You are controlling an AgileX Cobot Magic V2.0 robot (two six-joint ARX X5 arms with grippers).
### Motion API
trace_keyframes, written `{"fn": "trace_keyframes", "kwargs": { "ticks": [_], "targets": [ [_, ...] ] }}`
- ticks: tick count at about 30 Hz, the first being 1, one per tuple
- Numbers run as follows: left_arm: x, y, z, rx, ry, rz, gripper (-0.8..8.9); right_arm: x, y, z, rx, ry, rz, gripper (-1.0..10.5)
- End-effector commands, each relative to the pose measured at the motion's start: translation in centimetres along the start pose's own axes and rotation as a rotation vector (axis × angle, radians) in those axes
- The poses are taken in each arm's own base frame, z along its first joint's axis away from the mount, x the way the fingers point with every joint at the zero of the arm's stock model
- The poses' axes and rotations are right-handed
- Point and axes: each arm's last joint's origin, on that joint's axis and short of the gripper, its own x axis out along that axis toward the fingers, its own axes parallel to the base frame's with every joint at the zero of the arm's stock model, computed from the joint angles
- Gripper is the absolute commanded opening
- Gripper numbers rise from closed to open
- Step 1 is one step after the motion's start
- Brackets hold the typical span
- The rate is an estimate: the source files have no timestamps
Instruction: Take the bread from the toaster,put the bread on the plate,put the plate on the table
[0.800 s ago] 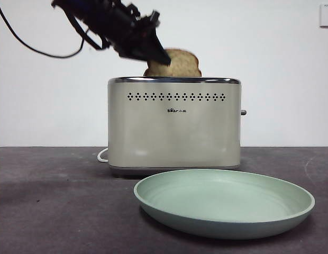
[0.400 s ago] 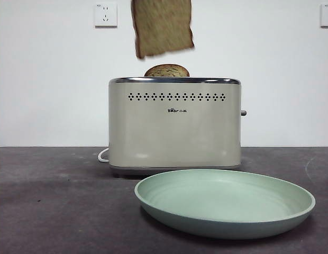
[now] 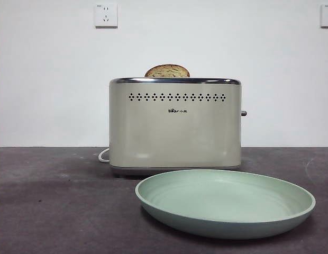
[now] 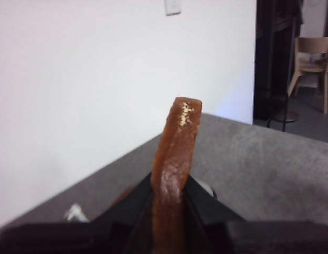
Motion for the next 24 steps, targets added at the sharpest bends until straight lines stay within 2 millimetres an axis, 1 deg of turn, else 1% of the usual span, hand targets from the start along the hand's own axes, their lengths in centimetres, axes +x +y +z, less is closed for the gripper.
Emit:
{"fn": "trace_keyframes", "kwargs": {
  "ticks": [1,4,7,8,11,14,19,21,24],
  "targets": [
    [-2.8,-0.7,0.1,-0.064,0.027,0.001,-0.08,0.8,-0.7,0.5,0.038,0.030,-0.026,6.6],
    [-5.2,-1.6,-0.2,-0.100,0.079,-0.017,-0.08,1.9,-1.9,0.9,0.072,0.085,-0.096,6.6],
    [-7.5,-2.3,-0.6,-0.116,0.112,-0.034,-0.07,3.3,-3.1,1.3,0.112,0.146,-0.125,6.5],
    [-8.2,-2.5,-0.7,-0.117,0.115,-0.037,-0.07,3.8,-3.5,1.4,0.126,0.166,-0.127,6.4],
    [-10.2,-3.0,-1.0,-0.134,0.130,-0.028,-0.07,5.4,-4.8,1.8,0.161,0.221,-0.122,5.3],
    [-11.9,-3.4,-1.6,-0.148,0.170,-0.010,-0.07,7.2,-5.8,2.0,0.181,0.284,-0.109,5.3],
    [-13.8,-3.9,-3.2,-0.172,0.212,0.011,-0.07,10.6,-7.5,2.1,0.207,0.377,-0.089,5.3],
    [-14.3,-4.1,-4.0,-0.198,0.215,0.011,-0.07,12.1,-8.0,2.0,0.211,0.417,-0.084,5.3],
    [-14.7,-4.4,-5.3,-0.250,0.242,0.004,-0.08,14.1,-8.6,1.6,0.201,0.482,-0.128,5.3]
  ]
}}
